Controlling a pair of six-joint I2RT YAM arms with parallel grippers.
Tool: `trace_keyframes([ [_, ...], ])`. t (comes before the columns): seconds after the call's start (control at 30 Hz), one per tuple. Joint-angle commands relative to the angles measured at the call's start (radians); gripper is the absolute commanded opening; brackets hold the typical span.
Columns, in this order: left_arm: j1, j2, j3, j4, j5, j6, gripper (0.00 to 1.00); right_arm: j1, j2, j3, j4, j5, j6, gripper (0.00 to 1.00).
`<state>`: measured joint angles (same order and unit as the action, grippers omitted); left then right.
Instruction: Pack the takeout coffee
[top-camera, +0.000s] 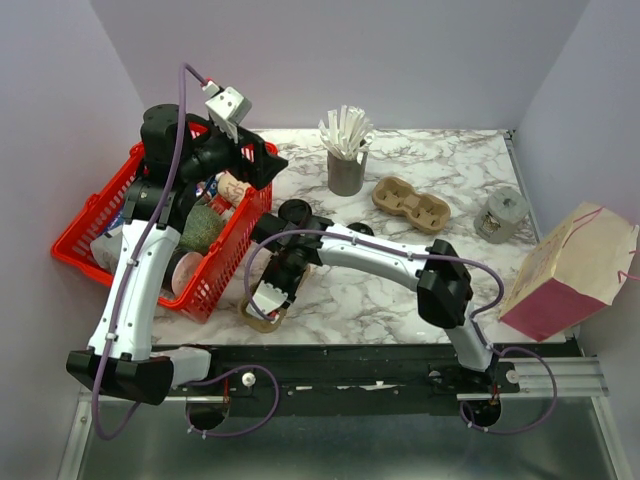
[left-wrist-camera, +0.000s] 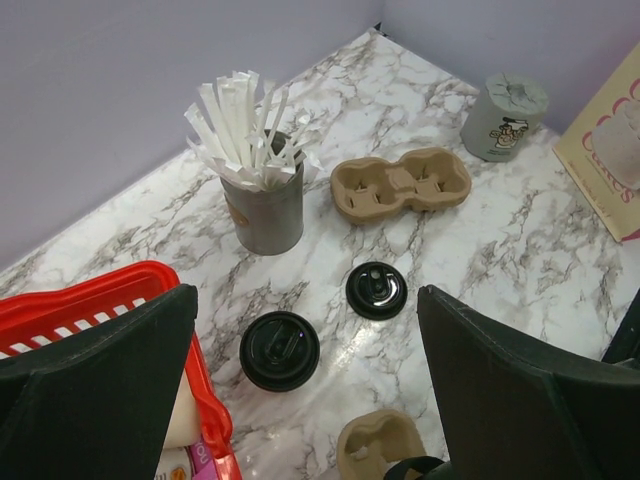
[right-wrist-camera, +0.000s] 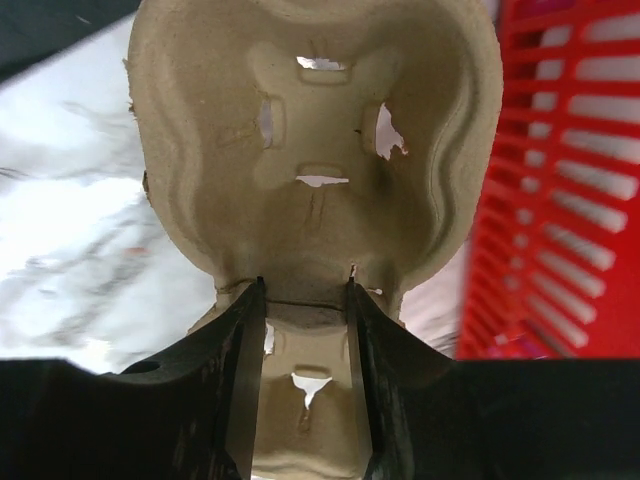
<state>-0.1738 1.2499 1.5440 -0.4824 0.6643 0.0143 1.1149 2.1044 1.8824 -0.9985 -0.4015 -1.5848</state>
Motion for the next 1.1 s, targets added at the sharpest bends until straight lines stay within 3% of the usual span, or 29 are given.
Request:
trace_keyframes([
  [0.0, 0.011, -0.032, -0.022, -0.012, 0.008, 0.004, 0.99, 0.006, 0.058, 0.058, 0.041, -0.020, -0.220, 0.45],
  [0.33, 0.014, -0.047, -0.051, -0.010, 0.020, -0.005, 0.99, 0.011, 0.174, 0.150, -0.018, 0.016, -0.328, 0.49],
  [0.5, 0.019, -0.058, -0.073, -0.004, 0.027, -0.010, 0.99, 0.011, 0.171, 0.147, -0.009, 0.004, -0.327, 0.66],
  [0.67, 0.022, -0.061, -0.068, 0.007, 0.040, -0.010, 0.98, 0.010, 0.102, 0.109, 0.012, 0.018, -0.252, 0.73],
  [0.83, 0.017, -0.050, -0.053, 0.041, 0.052, -0.051, 0.99, -0.013, -0.058, 0.034, 0.012, 0.043, 0.025, 0.74],
  [0.87, 0.016, -0.046, -0.053, 0.056, 0.034, -0.062, 0.99, -0.024, -0.151, 0.000, 0.015, 0.044, 0.066, 0.75],
  [1.07, -0.061, 0.011, 0.011, 0.025, -0.011, -0.019, 0.98, -0.124, -0.538, -0.344, 0.147, 0.165, 0.518, 0.80],
])
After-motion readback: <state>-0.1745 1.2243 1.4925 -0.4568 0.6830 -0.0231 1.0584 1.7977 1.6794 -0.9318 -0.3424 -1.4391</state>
